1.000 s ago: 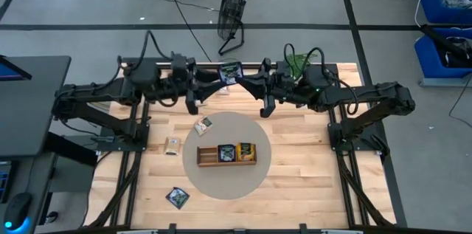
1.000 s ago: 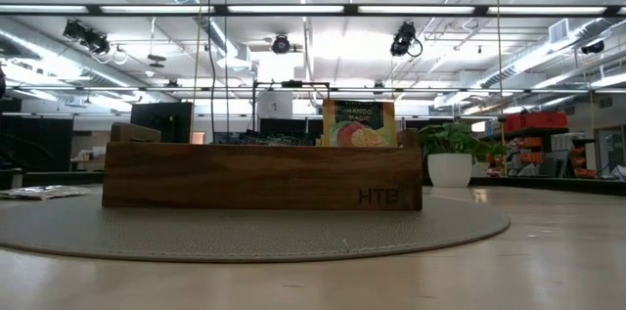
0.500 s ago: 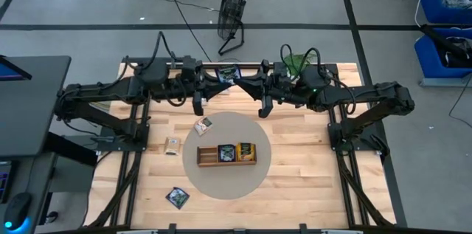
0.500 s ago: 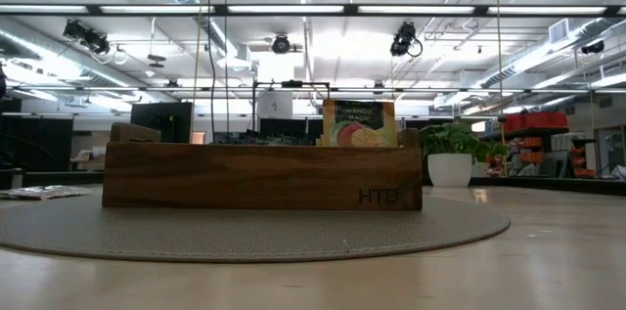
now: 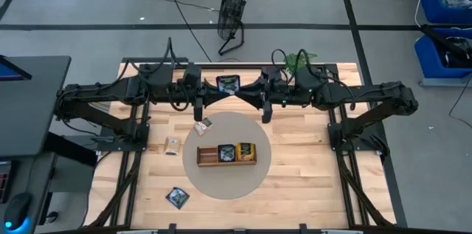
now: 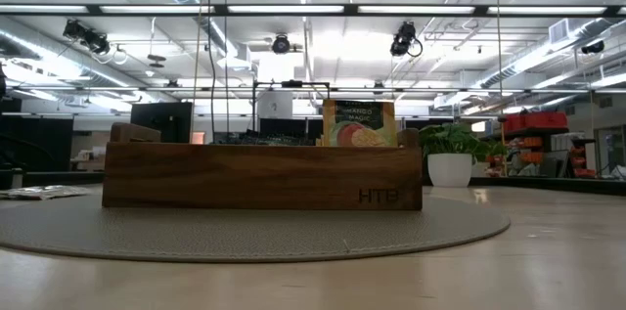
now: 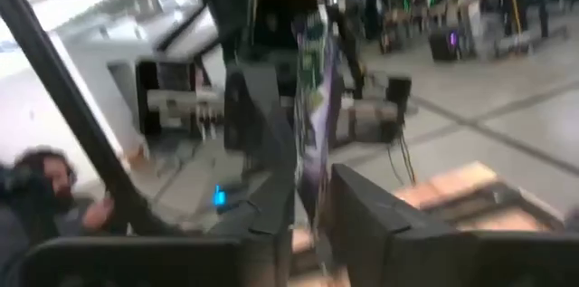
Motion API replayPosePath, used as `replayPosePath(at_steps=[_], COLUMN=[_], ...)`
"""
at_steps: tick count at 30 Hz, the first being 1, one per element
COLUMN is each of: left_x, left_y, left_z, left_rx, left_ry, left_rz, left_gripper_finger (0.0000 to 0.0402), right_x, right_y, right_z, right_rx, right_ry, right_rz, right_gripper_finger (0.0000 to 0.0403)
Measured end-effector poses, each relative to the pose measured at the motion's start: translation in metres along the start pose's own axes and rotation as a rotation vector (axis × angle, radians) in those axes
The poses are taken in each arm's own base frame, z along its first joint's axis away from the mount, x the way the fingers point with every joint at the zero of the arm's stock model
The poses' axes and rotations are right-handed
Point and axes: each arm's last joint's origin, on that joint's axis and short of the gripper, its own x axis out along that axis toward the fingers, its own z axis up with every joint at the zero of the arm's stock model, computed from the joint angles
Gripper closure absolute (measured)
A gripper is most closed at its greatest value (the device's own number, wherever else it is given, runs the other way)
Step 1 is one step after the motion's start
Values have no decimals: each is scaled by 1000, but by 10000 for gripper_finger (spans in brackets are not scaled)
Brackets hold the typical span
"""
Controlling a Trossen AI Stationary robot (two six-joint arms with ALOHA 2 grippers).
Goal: Pick & Place Tea
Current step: Put the violet tea bag into the middle section of the wooden organizer
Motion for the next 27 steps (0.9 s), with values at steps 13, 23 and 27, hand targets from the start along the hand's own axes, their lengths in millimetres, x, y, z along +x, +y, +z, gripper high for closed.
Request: replayPosePath(at_steps=[13, 23, 27], left_x=[0, 8, 13], left_y=[7, 9, 10], left_z=[-24, -30, -33], left_rx=[1, 9, 11], left_ry=[248, 278, 288], left_rz=[61, 69, 74], left_gripper_finger=[387, 387, 387], right_x=[-33, -7, 14], right_y=[-9, 0, -2], right_z=[27, 56, 51], right_rx=[-25, -179, -194], right_ry=[264, 430, 477], right_rz=[-27, -46, -21], right_gripper_finger=[211, 207, 207])
